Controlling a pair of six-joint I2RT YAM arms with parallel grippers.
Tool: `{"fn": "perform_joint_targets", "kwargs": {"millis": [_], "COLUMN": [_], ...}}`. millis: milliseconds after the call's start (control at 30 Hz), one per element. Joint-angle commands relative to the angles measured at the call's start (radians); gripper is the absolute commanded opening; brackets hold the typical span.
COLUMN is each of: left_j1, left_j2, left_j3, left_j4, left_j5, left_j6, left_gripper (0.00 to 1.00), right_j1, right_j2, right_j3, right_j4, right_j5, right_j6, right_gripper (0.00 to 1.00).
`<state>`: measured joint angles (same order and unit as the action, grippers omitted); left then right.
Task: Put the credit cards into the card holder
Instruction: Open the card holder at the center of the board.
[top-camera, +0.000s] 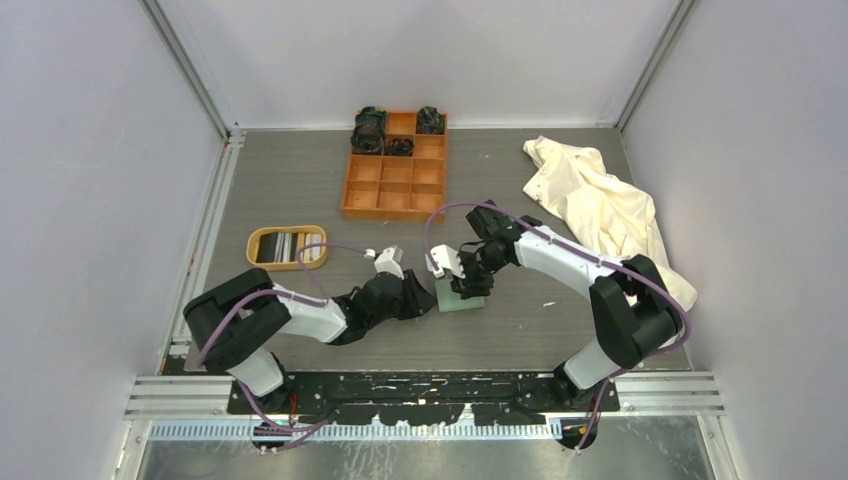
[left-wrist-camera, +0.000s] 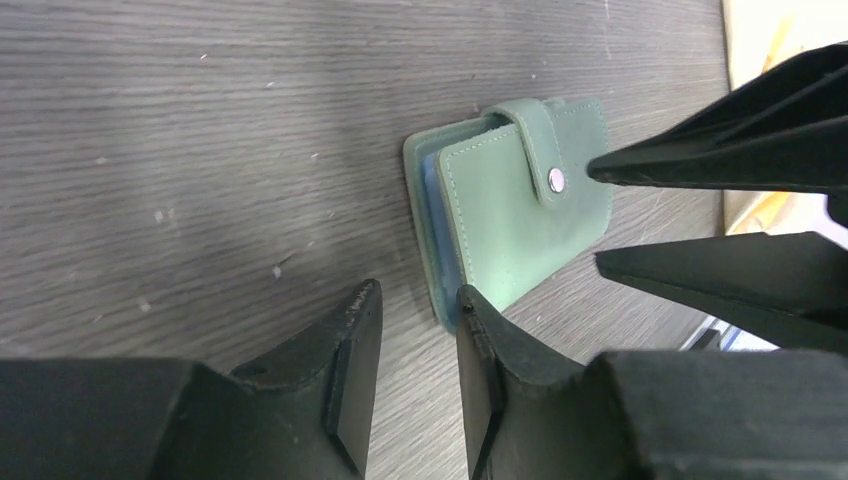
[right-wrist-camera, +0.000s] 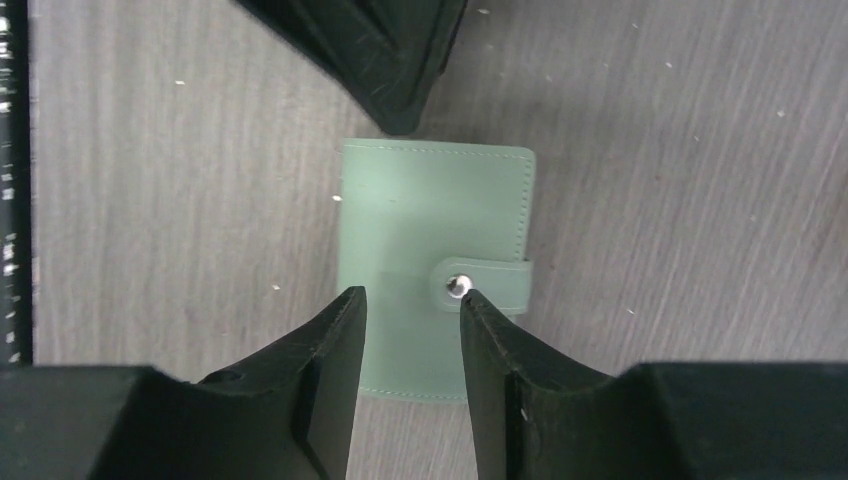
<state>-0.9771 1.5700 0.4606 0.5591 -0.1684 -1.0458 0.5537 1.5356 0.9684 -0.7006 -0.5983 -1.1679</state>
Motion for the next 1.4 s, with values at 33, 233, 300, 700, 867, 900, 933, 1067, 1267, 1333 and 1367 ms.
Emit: {"fn": "perform_joint_targets", "kwargs": {"millis": [33,233,300,700,867,900,933,1067,1267,1333,1367], "left_j1": [-0.002,-0.003,-0.002,-0.003,0.002,0.005,0.007,0.024,0.068,0.091,0.105], "left_j2": [0.083,0.094,0.088,0.159,0.170,0.171,0.168,0.137,0.091,0.077,0.066], "left_j3": [0.056,0.064,0.065,0.112,0.110,0.108,0.104,0.072,0.068,0.079,0.086], "left_j4": [0.185,0.182,0.170,0.177,0.164,0.157,0.150,0.125,0.085,0.082,0.066], "left_j5": [0.003,0.008,0.007,0.032,0.032,0.033,0.033,0.041,0.128,0.162,0.197], "left_j6": [-0.039,-0.043,-0.041,-0.028,-0.008,0.002,0.015,0.096,0.216,0.244,0.261], "left_gripper": [0.35,0.35,0.35,0.28,0.04,0.01,0.00,0.00,0.00,0.01,0.05], "right_j1": [0.010,0.013,0.014,0.013,0.012,0.010,0.002,-0.060,-0.155,-0.180,-0.191], "right_j2": [0.029,0.066,0.084,0.091,0.065,0.058,0.051,0.019,-0.002,0.003,0.006], "right_j3": [-0.007,-0.012,-0.008,0.014,0.018,0.021,0.028,0.055,0.060,0.072,0.083], "right_j4": [0.128,0.135,0.129,0.123,0.130,0.136,0.139,0.138,0.138,0.112,0.094], "right_j5": [0.082,0.119,0.137,0.169,0.148,0.146,0.129,0.055,0.005,-0.034,-0.056], "right_j6": [0.079,0.088,0.090,0.190,0.238,0.265,0.292,0.433,0.570,0.616,0.647], "right_gripper": [0.45,0.44,0.40,0.07,0.01,0.01,0.01,0.01,0.01,0.01,0.01]}}
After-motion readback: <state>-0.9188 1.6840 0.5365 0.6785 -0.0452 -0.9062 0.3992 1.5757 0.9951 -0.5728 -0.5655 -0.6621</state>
